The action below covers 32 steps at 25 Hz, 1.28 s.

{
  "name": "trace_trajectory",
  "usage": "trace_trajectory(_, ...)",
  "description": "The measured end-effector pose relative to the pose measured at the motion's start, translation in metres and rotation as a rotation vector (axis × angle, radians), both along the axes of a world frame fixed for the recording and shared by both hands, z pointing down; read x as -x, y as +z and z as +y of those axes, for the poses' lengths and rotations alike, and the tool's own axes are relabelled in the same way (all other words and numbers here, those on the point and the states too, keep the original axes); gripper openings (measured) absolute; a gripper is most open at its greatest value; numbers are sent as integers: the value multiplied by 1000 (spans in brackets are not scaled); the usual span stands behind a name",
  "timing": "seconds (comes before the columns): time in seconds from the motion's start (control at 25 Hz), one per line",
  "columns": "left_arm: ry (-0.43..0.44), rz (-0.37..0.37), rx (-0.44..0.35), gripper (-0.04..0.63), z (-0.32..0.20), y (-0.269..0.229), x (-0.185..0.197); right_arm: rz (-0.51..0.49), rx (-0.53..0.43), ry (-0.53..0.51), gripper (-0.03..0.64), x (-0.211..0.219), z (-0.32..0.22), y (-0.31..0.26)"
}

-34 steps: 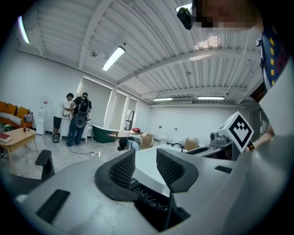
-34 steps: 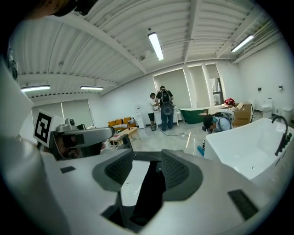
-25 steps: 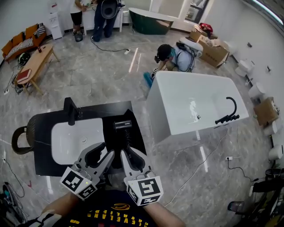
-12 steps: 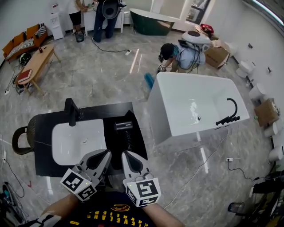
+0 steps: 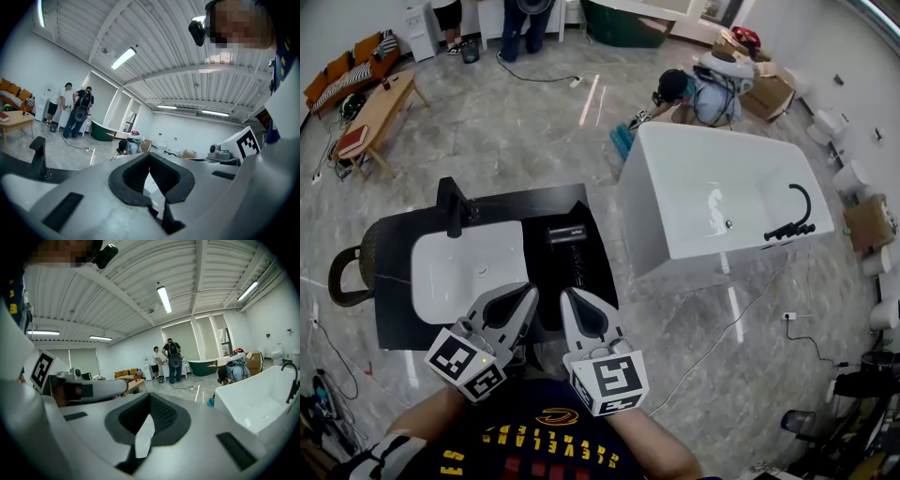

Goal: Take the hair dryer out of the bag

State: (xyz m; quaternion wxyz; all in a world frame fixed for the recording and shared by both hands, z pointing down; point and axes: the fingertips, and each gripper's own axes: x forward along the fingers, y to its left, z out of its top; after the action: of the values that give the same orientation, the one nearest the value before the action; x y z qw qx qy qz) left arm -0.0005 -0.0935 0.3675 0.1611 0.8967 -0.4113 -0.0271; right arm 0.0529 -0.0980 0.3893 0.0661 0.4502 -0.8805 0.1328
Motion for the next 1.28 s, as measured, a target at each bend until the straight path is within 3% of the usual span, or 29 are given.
trace_trajectory(1.28,-17,-1,22,3,-2,11,4,-16,27,13,8,-4,-1,12)
